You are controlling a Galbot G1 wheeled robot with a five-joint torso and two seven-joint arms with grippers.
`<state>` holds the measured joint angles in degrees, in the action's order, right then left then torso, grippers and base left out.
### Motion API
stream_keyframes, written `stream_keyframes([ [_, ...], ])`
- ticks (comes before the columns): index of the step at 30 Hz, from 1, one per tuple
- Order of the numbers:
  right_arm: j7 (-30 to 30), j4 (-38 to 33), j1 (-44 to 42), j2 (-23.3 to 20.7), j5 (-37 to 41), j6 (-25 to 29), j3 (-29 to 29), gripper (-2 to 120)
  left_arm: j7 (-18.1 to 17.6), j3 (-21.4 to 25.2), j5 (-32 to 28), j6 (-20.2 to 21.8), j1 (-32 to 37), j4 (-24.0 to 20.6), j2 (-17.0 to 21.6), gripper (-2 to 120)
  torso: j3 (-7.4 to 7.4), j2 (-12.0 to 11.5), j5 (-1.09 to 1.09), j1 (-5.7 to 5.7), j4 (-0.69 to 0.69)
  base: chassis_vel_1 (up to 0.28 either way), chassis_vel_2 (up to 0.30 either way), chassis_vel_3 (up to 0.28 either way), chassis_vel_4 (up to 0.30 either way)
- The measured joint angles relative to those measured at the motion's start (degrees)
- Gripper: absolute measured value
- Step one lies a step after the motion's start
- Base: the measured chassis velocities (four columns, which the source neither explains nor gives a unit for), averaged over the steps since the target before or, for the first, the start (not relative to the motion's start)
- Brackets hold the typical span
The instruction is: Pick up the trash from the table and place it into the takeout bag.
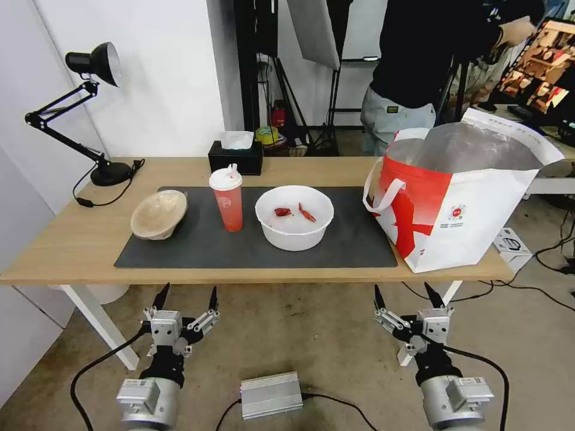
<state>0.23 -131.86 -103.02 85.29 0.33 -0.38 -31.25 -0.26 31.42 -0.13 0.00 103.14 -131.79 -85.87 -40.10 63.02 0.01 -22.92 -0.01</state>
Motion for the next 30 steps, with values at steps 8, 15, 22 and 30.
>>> stream_keyframes([
  [8, 5.03, -3.94, 2.47, -10.01, 5.57, -9.05, 4.63, 100, -7.46, -2.79, -3.62, 3.08, 0.38, -2.46, 2.67, 100, 0.00, 0.00, -0.01, 0.00, 0.01, 0.000, 0.000, 0.000, 0.000],
  [15, 11.41, -8.89, 5.49, -22.61, 12.58, -20.51, 10.51, 100, -19.23, -7.21, -9.32, 8.14, 1.00, -6.37, 6.89, 100, 0.00, 0.00, 0.00, 0.00, 0.01, 0.000, 0.000, 0.000, 0.000],
  [22, 11.14, -10.31, 7.21, -28.34, 14.85, -20.16, 12.25, 100, -28.78, -10.79, -13.92, 12.20, 1.53, -9.55, 10.30, 100, 0.00, 0.00, -0.01, 0.00, 0.01, 0.000, 0.000, 0.000, 0.000],
  [30, 10.21, -10.72, 7.54, -29.53, 15.08, -18.76, 11.30, 100, -37.24, -13.85, -17.11, 13.12, 1.92, -11.46, 14.31, 100, 0.00, 0.00, 0.00, 0.00, 0.01, 0.000, 0.000, 0.000, 0.000],
])
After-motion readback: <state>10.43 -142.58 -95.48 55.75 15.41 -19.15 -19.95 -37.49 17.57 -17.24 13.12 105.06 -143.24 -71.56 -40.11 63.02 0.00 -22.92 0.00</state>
